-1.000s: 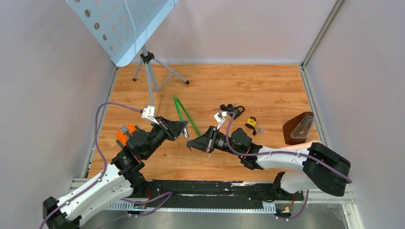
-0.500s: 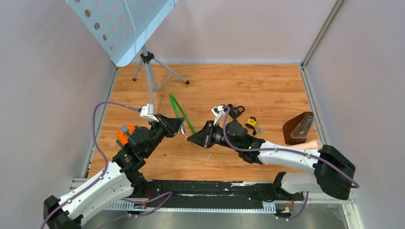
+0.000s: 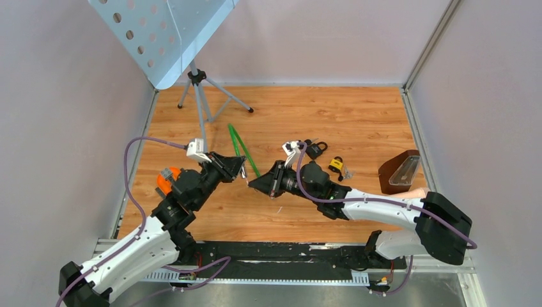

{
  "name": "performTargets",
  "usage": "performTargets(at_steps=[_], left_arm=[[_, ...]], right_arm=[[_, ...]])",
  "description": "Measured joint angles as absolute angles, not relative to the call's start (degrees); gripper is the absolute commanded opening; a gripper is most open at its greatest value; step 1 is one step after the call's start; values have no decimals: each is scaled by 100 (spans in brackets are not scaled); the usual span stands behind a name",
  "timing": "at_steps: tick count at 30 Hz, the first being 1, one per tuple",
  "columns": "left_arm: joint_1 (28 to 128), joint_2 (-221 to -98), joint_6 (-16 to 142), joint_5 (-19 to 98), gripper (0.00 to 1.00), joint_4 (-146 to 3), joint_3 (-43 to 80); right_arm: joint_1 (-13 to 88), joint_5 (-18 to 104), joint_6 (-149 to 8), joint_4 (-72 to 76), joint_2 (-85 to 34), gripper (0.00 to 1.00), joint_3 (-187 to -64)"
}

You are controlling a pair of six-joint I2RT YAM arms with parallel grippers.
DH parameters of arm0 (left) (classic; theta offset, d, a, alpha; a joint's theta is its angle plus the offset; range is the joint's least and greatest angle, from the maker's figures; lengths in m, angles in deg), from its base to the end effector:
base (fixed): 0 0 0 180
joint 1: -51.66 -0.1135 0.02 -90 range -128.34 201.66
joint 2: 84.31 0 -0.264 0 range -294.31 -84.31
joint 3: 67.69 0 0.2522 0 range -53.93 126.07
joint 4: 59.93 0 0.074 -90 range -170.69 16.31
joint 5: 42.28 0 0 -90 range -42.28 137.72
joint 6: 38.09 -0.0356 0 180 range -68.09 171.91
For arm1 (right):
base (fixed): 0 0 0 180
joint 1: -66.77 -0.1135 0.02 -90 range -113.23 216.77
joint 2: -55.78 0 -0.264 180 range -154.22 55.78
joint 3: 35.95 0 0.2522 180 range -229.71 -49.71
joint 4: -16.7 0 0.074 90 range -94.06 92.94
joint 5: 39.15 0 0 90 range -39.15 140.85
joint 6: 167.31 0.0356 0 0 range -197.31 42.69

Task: Lock with the key
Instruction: Adjust the key in the lock.

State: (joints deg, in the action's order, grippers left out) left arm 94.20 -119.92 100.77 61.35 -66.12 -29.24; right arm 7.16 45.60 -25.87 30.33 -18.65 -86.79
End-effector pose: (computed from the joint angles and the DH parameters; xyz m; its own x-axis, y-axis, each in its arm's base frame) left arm 0.1277 -0.1058 0.2734 -0.3926 -0.6331 -0.6671 0.2858 0.6055 -0.7428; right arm 0.1429 0.2501 0.2480 -0.7619 0.2401 -0.6016 -0.4954 0.3822 0.7800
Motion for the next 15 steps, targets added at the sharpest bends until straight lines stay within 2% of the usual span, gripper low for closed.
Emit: performTargets(at_steps=[5, 11, 13, 15], left_arm=[[9385, -11780, 10142, 6137, 0, -6242, -3199], [9420, -11623, 10166, 6087, 0, -6406, -3282], [9453, -11638, 10147, 6094, 0, -6586, -3265], [9460, -11708, 10136, 6142, 0, -6782, -3182]], right_arm=[[678, 4734, -2358, 3164, -1865, 2, -8679], [702, 5060, -2275, 2898, -1916, 43, -8926], [724, 5117, -2323, 2907, -1914, 53, -9029], [729, 5084, -2369, 2907, -1914, 60, -9024]])
